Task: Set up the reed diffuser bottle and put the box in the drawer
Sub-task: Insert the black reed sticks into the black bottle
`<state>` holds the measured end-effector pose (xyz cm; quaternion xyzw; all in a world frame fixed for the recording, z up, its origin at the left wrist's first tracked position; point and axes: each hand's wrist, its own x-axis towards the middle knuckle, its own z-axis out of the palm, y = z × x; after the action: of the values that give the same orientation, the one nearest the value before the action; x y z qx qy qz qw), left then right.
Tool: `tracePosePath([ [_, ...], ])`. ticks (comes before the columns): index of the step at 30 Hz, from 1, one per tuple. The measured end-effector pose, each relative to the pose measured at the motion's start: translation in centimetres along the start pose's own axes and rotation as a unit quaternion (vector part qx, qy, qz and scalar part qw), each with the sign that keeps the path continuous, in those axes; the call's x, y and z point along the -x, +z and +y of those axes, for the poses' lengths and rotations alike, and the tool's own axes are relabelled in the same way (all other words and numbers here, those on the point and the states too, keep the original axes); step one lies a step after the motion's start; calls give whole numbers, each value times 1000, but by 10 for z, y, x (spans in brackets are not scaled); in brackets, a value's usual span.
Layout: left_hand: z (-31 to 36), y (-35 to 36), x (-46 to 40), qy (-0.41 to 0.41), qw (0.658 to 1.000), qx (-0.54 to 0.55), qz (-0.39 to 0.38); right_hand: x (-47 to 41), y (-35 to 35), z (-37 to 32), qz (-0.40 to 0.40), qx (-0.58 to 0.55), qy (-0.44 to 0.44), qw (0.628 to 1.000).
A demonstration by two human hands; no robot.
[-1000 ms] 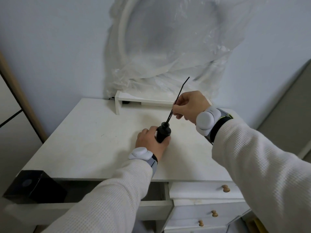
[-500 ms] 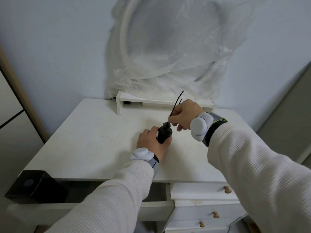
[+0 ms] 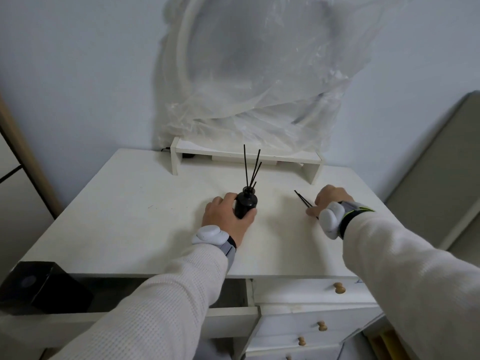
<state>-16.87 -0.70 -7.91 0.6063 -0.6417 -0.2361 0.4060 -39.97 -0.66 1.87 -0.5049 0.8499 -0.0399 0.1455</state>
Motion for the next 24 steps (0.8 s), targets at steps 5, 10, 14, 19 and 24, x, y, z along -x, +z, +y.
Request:
tracePosePath([
  [5,-3,2,-2,5,1000,-5,2,1,7,0,32,30,1,999],
  [10,-6,3,-4,6,1000,0,7,6,7,-9,27,84,-41,995],
  [14,-6,1,-3,2,1000,6,9,9,10,-13,-18,102,-30,994],
  [19,-4,-1,0,-2,1000,11,9,12,11,-19,-31,112,-23,993],
  [24,0,-3,2,-5,1000,10,7,8,11,-28,-14,120,-23,992],
])
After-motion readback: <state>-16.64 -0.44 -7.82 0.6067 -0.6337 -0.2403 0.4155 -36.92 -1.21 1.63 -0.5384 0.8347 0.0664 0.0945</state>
